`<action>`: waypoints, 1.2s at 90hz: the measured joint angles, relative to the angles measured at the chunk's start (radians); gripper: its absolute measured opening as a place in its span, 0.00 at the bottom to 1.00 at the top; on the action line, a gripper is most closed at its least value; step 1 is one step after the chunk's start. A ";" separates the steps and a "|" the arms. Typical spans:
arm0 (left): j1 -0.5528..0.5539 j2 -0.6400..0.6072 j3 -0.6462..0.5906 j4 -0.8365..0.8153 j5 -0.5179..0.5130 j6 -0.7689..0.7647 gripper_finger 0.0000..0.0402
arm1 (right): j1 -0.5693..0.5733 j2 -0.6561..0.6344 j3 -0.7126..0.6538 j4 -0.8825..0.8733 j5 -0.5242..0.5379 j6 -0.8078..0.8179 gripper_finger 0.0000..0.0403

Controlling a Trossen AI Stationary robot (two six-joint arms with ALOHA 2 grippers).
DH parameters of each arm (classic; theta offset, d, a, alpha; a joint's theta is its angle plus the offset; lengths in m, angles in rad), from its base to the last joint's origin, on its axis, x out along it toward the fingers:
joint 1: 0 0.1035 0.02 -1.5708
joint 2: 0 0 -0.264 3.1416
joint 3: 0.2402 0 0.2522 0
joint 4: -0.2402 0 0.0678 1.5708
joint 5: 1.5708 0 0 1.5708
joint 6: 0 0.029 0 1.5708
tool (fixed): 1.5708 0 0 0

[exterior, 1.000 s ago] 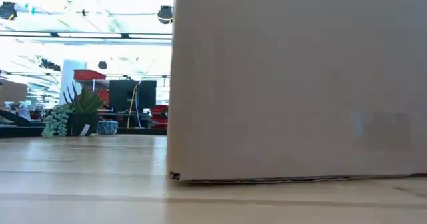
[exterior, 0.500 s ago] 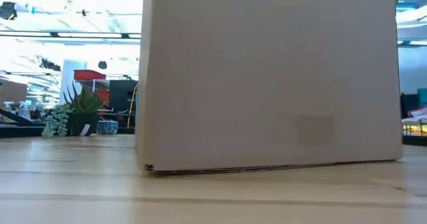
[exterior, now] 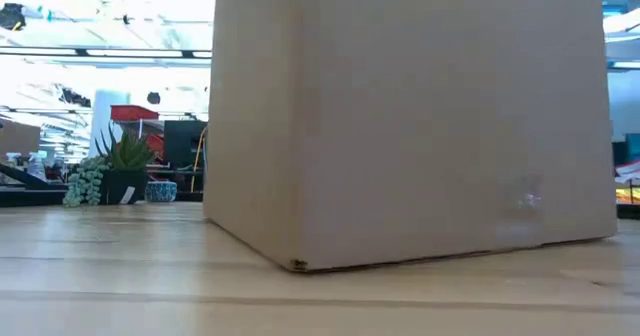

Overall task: Wrap mug
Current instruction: Move the box to the top

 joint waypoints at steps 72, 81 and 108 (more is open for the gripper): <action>-0.038 -0.080 0.189 -0.458 -0.191 -0.111 0.00 | 0.066 0.088 -0.058 -0.104 0.279 0.666 0.00; 0.027 -0.087 0.189 -0.607 -0.115 -0.251 0.00 | 0.052 0.074 -0.075 -0.109 0.243 0.592 0.00; 0.023 -0.074 0.191 -0.650 0.074 -0.373 0.00 | -0.025 0.075 -0.077 -0.038 0.120 0.318 0.00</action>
